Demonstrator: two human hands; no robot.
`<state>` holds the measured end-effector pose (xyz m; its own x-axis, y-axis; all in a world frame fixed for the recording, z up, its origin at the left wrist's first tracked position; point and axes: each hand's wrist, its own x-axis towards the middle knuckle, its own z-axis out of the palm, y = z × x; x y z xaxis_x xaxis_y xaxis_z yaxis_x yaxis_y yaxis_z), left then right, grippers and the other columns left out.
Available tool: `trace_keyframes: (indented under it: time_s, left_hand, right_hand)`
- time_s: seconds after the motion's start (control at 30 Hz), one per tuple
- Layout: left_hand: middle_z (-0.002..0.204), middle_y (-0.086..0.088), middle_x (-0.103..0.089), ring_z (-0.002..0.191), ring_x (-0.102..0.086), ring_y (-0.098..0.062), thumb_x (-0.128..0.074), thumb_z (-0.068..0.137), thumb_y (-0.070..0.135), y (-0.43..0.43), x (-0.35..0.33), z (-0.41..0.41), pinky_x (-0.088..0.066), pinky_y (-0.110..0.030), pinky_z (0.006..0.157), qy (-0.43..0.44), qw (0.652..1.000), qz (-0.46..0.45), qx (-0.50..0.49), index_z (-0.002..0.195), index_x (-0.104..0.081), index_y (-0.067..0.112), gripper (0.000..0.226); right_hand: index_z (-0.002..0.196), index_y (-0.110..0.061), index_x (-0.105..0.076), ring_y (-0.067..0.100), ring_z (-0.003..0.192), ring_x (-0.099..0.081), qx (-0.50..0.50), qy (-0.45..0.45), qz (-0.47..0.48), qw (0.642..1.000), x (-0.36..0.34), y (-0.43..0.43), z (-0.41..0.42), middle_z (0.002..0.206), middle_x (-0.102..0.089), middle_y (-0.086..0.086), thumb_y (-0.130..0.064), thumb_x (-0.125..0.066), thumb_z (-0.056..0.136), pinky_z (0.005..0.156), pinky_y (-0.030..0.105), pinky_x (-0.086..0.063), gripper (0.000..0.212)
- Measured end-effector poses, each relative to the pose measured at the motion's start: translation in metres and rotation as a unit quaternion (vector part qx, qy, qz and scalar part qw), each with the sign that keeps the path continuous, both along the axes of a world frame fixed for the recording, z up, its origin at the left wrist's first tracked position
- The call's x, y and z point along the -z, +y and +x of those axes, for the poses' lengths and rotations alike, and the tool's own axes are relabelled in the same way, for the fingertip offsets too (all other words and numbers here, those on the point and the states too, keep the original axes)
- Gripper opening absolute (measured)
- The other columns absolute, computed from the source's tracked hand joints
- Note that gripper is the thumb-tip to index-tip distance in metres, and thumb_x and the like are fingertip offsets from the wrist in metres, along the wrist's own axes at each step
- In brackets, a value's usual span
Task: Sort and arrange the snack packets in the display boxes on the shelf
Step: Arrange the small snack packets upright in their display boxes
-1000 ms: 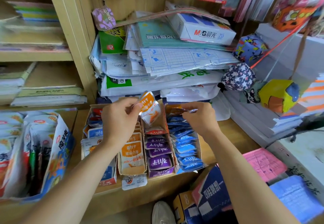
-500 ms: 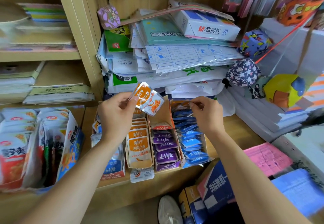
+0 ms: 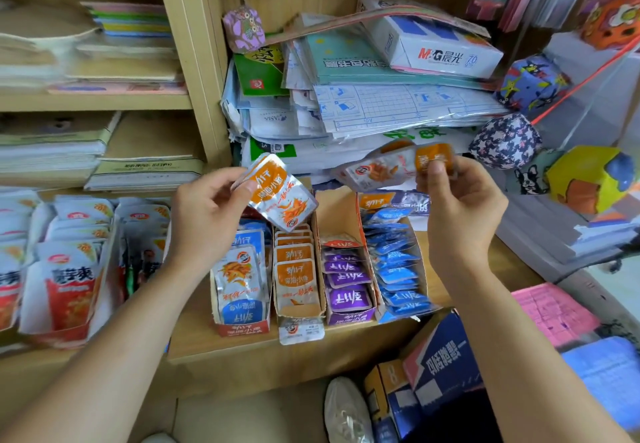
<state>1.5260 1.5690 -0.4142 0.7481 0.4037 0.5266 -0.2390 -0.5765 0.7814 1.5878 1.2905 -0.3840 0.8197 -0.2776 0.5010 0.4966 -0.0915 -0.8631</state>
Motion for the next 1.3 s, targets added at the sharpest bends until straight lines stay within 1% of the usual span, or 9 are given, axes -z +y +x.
trace_keyframes:
  time_s: [0.1,0.23,0.37,0.73,0.87,0.93,1.03,1.17,1.3]
  left_hand:
    - [0.092,0.016,-0.075,0.086,-0.071,-0.005,-0.068,0.093,0.031,0.008,0.006,-0.010,-0.060,-0.039,0.073,0.050,0.997,0.042,0.042,0.106,-0.075,0.029,0.015]
    - [0.091,0.018,-0.073,0.085,-0.070,-0.001,-0.069,0.093,0.016,0.002,0.011,-0.017,-0.057,-0.024,0.072,0.080,0.991,0.058,0.095,0.106,-0.076,0.021,0.016]
    - [0.087,0.009,-0.076,0.080,-0.072,-0.018,-0.069,0.094,0.022,0.004,0.015,-0.012,-0.058,-0.050,0.073,0.140,0.979,0.049,0.138,0.109,-0.076,0.027,0.018]
    - [0.097,0.011,-0.076,0.090,-0.072,-0.007,-0.066,0.095,0.010,0.010,0.007,-0.006,-0.060,-0.031,0.076,0.108,0.986,-0.080,0.098,0.108,-0.073,0.031,0.026]
    - [0.106,0.008,-0.076,0.099,-0.072,-0.012,-0.068,0.093,0.010,0.010,0.013,-0.007,-0.059,-0.044,0.088,0.134,0.978,-0.070,0.142,0.114,-0.075,0.028,0.028]
    - [0.111,0.007,-0.075,0.102,-0.072,-0.014,-0.069,0.092,0.016,0.008,0.013,-0.008,-0.060,-0.045,0.083,0.153,0.972,-0.046,0.170,0.117,-0.074,0.030,0.029]
    - [0.111,0.003,-0.073,0.095,-0.073,-0.014,-0.067,0.094,0.011,0.002,0.012,-0.008,-0.059,-0.025,0.063,0.169,0.966,-0.032,0.195,0.120,-0.071,0.027,0.030]
    - [0.113,0.002,-0.071,0.090,-0.073,-0.017,-0.069,0.093,0.015,-0.002,0.007,-0.008,-0.060,-0.032,0.061,0.162,0.967,-0.022,0.197,0.124,-0.069,0.024,0.032]
    - [0.105,0.007,-0.073,0.080,-0.073,-0.018,-0.073,0.091,0.017,-0.005,0.002,-0.011,-0.061,-0.035,0.061,0.197,0.955,0.001,0.223,0.110,-0.071,0.034,0.026]
  right_hand:
    - [0.090,-0.007,-0.067,0.017,0.070,-0.066,-0.059,0.060,0.047,0.995,0.003,0.003,-0.004,0.075,-0.070,0.004,-0.015,-0.063,0.098,0.072,0.034,-0.056,0.012]
    - [0.090,-0.004,-0.066,0.018,0.073,-0.068,-0.144,0.133,0.077,0.977,0.009,0.007,-0.007,0.073,-0.072,0.006,-0.012,-0.061,0.098,0.074,0.031,-0.058,0.013]
    - [0.093,-0.003,-0.066,0.014,0.068,-0.066,-0.211,0.170,0.060,0.961,0.012,0.010,-0.010,0.073,-0.072,0.005,-0.009,-0.060,0.097,0.069,0.027,-0.055,0.010]
    - [0.088,-0.017,-0.071,0.015,0.072,-0.072,-0.246,0.178,-0.185,0.934,0.033,0.031,-0.015,0.077,-0.075,0.000,-0.013,-0.068,0.094,0.069,0.031,-0.059,0.008]
    - [0.098,-0.016,-0.076,-0.006,0.064,-0.060,-0.216,0.093,-0.362,0.902,0.040,0.044,-0.020,0.075,-0.066,-0.016,-0.020,-0.071,0.092,0.058,0.008,-0.042,0.009]
    - [0.102,-0.017,-0.077,-0.006,0.066,-0.060,-0.219,0.064,-0.398,0.888,0.043,0.047,-0.025,0.076,-0.064,-0.019,-0.022,-0.073,0.090,0.059,0.008,-0.043,0.013]
    - [0.101,-0.018,-0.076,0.001,0.069,-0.060,-0.223,0.037,-0.438,0.870,0.049,0.050,-0.033,0.082,-0.063,-0.016,-0.022,-0.078,0.085,0.065,0.011,-0.046,0.017]
    - [0.095,-0.020,-0.072,0.002,0.070,-0.060,-0.250,0.058,-0.422,0.869,0.052,0.047,-0.039,0.082,-0.064,-0.017,-0.020,-0.083,0.080,0.063,0.012,-0.047,0.019]
    - [0.102,-0.021,-0.057,0.010,0.068,-0.059,-0.238,0.123,-0.348,0.898,0.057,0.038,-0.048,0.081,-0.065,-0.008,-0.021,-0.088,0.073,0.061,0.021,-0.051,0.042]
